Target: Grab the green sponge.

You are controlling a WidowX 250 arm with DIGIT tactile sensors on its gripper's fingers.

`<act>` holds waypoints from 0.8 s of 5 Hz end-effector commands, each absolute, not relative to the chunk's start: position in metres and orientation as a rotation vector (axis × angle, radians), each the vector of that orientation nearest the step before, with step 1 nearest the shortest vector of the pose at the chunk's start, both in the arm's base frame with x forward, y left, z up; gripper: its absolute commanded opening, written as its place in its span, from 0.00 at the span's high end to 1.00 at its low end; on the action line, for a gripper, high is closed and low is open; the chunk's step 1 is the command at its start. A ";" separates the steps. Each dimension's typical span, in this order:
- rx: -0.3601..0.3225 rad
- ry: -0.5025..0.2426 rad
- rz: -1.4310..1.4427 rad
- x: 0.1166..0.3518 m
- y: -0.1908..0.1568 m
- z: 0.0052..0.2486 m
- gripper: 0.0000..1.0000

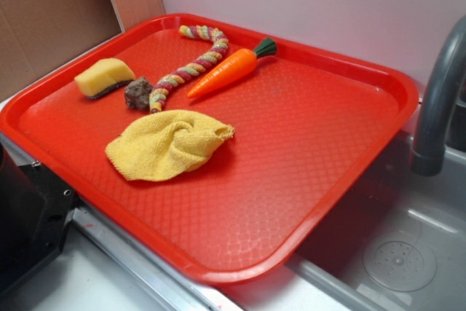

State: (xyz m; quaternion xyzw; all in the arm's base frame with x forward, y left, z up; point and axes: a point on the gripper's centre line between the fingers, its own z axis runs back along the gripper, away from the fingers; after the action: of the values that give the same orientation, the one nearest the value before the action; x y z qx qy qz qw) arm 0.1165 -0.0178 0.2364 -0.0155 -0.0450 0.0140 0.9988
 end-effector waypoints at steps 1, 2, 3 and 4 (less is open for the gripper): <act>-0.031 -0.090 0.028 0.116 -0.018 0.236 0.00; -0.052 -0.118 0.058 0.109 0.009 0.237 0.00; -0.022 -0.152 0.096 0.110 0.041 0.228 0.00; 0.024 -0.150 0.122 0.114 0.061 0.212 0.00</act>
State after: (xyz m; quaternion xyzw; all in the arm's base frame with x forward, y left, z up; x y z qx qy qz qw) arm 0.1126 0.0579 0.2065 0.0073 -0.0694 0.0625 0.9956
